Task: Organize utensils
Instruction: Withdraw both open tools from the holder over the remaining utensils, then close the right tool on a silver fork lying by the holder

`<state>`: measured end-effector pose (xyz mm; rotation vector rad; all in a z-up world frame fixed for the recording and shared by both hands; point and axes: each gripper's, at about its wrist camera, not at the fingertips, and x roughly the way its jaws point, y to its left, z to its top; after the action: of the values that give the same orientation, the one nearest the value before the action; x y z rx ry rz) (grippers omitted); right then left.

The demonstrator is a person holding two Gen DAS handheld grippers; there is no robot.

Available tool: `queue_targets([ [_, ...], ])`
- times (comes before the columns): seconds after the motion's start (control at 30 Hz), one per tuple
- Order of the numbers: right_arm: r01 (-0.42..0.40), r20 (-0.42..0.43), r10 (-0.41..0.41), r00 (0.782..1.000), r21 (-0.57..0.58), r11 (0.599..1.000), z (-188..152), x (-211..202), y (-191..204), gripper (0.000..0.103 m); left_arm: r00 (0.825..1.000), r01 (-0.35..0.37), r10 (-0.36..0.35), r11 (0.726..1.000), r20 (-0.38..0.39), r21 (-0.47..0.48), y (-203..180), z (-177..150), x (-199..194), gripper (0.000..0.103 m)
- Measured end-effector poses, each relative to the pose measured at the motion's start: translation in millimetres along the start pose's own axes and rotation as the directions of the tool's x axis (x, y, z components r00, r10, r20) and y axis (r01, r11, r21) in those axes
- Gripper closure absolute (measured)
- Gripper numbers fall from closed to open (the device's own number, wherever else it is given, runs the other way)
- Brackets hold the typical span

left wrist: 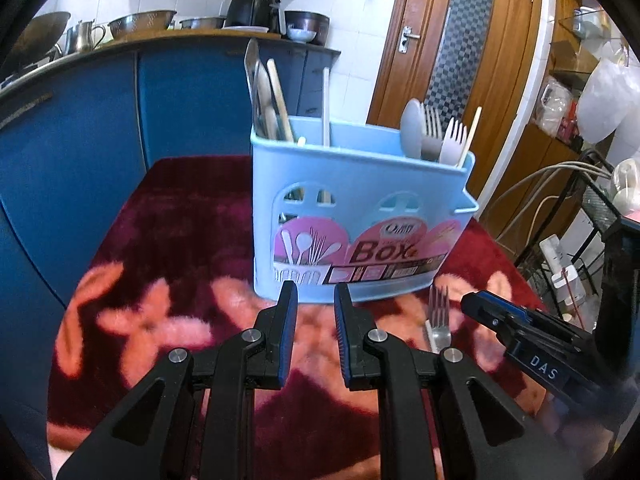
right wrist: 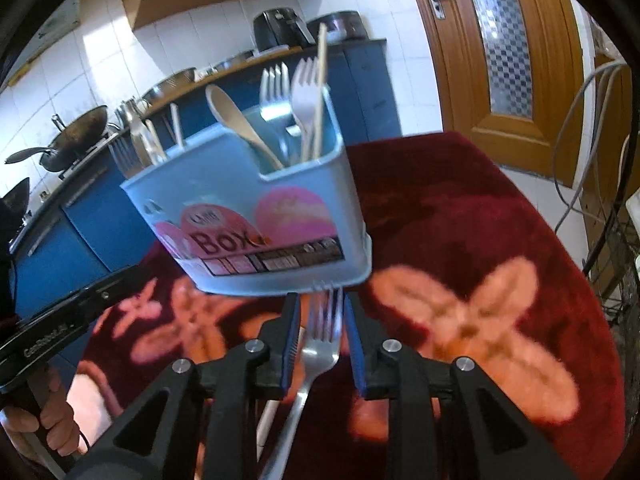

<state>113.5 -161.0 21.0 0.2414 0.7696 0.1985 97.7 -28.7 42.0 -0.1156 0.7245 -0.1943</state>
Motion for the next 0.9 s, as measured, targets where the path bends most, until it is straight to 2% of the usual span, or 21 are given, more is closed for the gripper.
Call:
queue_targets([
  [0.13, -0.013, -0.040, 0.014, 0.999, 0.027, 1.000, 0, 12, -8, 0.071, 1.000, -0.007, 0.006, 1.000, -0.020, -0.011, 3, -4, 7, 0.086],
  [0.4, -0.027, -0.105, 0.031, 0.994, 0.046, 0.999, 4, 31, -10, 0.071, 0.999, -0.017, 0.016, 1.000, -0.051, -0.013, 5, -9, 18, 0.086],
  [0.77, -0.023, -0.142, 0.026, 0.990, 0.019, 1.000, 8, 41, -6, 0.071, 0.997, -0.021, 0.020, 1.000, -0.068, -0.014, 7, -12, 25, 0.086],
  [0.9, -0.025, -0.132, 0.026, 0.991, 0.010, 1.000, 8, 39, -3, 0.081, 0.997, -0.020, 0.019, 1.000, -0.068, -0.014, 7, -12, 25, 0.086],
])
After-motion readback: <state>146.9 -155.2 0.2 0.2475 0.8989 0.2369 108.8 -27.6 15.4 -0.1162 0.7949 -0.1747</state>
